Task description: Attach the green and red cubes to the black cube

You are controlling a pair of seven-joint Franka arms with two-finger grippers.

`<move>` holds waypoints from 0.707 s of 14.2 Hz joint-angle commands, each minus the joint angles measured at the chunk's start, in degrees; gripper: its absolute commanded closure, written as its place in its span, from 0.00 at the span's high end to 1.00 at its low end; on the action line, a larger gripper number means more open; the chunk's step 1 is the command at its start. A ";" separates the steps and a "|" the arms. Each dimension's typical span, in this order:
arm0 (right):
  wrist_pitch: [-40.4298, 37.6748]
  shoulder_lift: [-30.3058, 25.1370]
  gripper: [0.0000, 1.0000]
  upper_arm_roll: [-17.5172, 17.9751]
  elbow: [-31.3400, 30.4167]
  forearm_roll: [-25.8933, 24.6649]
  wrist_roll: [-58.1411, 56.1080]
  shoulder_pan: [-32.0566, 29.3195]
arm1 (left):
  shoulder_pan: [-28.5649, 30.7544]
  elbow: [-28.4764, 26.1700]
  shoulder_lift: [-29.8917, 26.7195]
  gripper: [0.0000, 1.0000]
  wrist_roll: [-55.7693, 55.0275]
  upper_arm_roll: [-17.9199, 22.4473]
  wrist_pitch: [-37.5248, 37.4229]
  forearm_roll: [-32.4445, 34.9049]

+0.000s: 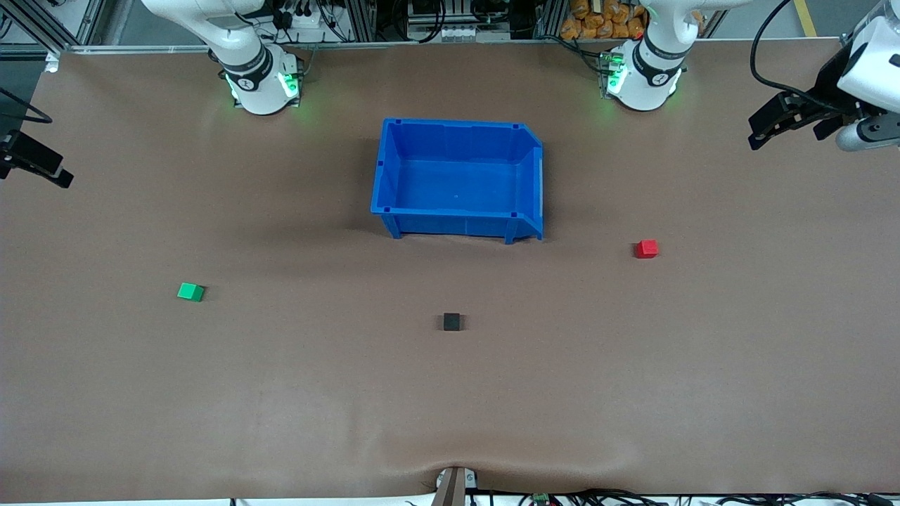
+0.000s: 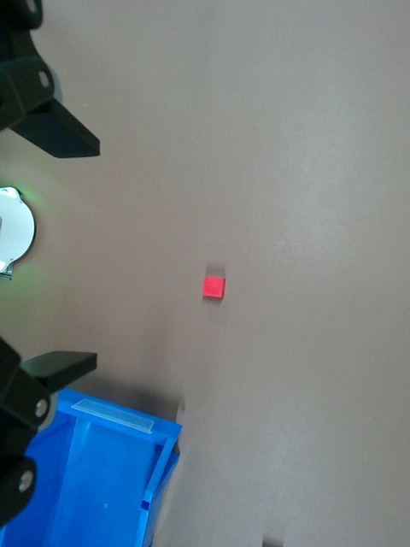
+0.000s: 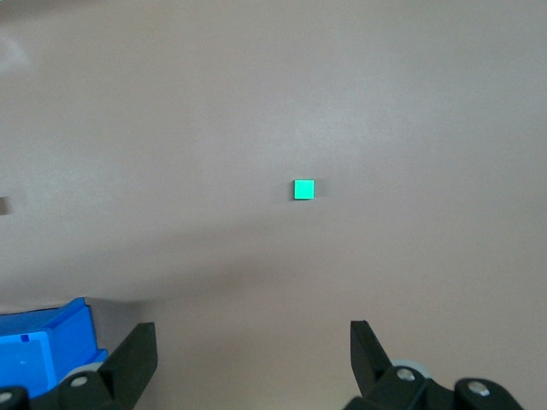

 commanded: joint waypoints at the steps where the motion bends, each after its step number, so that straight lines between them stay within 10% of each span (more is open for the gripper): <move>1: -0.50 0.72 1.00 0.36 1.69 -0.93 0.08 -0.23 | 0.02 1.34 0.67 1.00 -0.04 -0.05 -0.16 0.19; 10: 0.46 1.33 1.00 0.36 1.69 -0.93 0.17 0.03 | -0.24 -0.59 1.63 1.00 2.86 -0.66 -2.10 0.19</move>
